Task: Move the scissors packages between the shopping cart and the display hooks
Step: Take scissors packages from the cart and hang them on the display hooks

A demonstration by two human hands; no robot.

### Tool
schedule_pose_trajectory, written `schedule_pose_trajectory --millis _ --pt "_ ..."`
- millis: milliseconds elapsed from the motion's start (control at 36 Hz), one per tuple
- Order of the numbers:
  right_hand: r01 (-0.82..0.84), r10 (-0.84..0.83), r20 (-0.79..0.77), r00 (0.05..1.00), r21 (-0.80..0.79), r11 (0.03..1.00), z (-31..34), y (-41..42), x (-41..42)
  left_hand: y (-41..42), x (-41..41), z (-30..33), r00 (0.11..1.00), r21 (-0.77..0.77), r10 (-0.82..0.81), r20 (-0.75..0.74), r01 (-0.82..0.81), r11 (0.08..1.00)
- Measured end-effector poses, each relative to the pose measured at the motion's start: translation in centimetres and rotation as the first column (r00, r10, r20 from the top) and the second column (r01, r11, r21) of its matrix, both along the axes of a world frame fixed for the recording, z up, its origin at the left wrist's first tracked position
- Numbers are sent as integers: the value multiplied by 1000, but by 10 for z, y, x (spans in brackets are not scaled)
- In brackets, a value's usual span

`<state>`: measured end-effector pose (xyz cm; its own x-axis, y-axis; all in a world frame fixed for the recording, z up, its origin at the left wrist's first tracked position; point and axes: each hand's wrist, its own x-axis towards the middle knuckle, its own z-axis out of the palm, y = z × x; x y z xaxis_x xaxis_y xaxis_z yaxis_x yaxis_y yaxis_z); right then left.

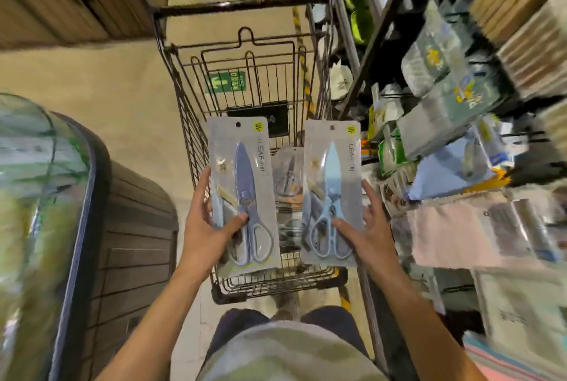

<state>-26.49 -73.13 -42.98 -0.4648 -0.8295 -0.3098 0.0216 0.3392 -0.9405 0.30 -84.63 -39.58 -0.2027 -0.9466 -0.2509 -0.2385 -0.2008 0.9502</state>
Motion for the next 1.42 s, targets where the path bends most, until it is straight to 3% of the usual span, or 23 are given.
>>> schedule_pose_trajectory --millis 250,611,917,1083,1417 --pt "218 -218 22 976 -177 960 43 80 -2 42 -38 36 968 -123 -235 -85 224 967" --pt "468 -484 0 875 -254 846 80 281 48 169 -57 71 836 -233 -548 -22 529 816" --pt "712 -758 -20 652 -328 621 101 406 128 269 -65 86 599 -296 -801 -23 761 577" --pt "869 -898 45 437 -278 409 105 448 199 300 -50 82 428 -296 -903 -41 858 420" --pt "964 -988 -34 151 -217 155 126 525 331 379 -11 88 146 -279 -982 -121 944 175"
